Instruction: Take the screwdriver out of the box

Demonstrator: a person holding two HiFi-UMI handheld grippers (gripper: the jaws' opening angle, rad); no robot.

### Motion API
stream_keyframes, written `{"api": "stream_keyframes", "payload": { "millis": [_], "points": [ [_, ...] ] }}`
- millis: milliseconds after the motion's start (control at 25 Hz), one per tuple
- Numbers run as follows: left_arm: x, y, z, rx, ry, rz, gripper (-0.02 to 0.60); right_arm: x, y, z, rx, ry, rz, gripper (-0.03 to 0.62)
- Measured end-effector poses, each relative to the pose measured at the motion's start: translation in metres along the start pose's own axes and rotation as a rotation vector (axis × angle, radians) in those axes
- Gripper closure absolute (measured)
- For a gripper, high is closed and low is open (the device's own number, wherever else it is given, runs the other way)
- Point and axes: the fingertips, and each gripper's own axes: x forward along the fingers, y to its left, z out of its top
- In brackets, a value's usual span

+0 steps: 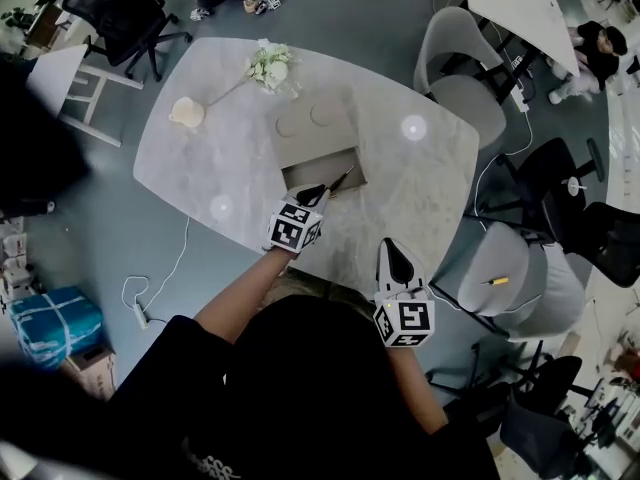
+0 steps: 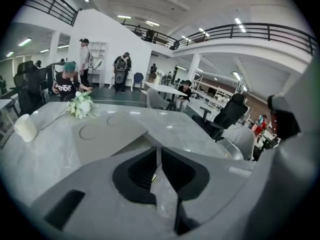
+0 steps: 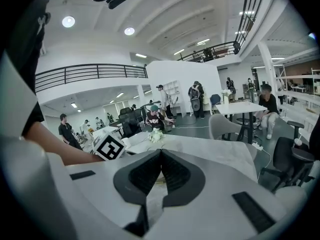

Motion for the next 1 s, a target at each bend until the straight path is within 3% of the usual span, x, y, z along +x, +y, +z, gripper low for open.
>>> {"api": "stream_keyframes", "payload": {
  "millis": [80, 200, 400, 760, 880, 1000],
  "points": [
    [0.025, 0.006, -0.008, 0.001, 0.059, -0.040, 0.555, 0.014, -0.004, 0.002, -0.003, 0.016, -0.004, 0.589],
    [0.056, 0.015, -0.018, 0.007, 0.124, -0.068, 0.460, 0.029, -0.011, 0.005, 0.007, 0.042, -0.024, 0.589],
    [0.098, 0.035, -0.033, 0.011, 0.220, -0.072, 0.445, 0.048, -0.028, 0.004, 0.017, 0.079, -0.071, 0.589],
    [0.140, 0.036, -0.057, 0.026, 0.365, -0.137, 0.437, 0.064, -0.054, -0.006, 0.040, 0.135, -0.152, 0.589],
    [0.147, 0.040, -0.067, 0.042, 0.418, -0.108, 0.439, 0.066, -0.058, -0.005, 0.045, 0.134, -0.165, 0.589],
    [0.150, 0.046, -0.072, 0.122, 0.447, -0.055, 0.499, 0.064, -0.061, -0.004, 0.040, 0.135, -0.172, 0.589]
  ]
}}
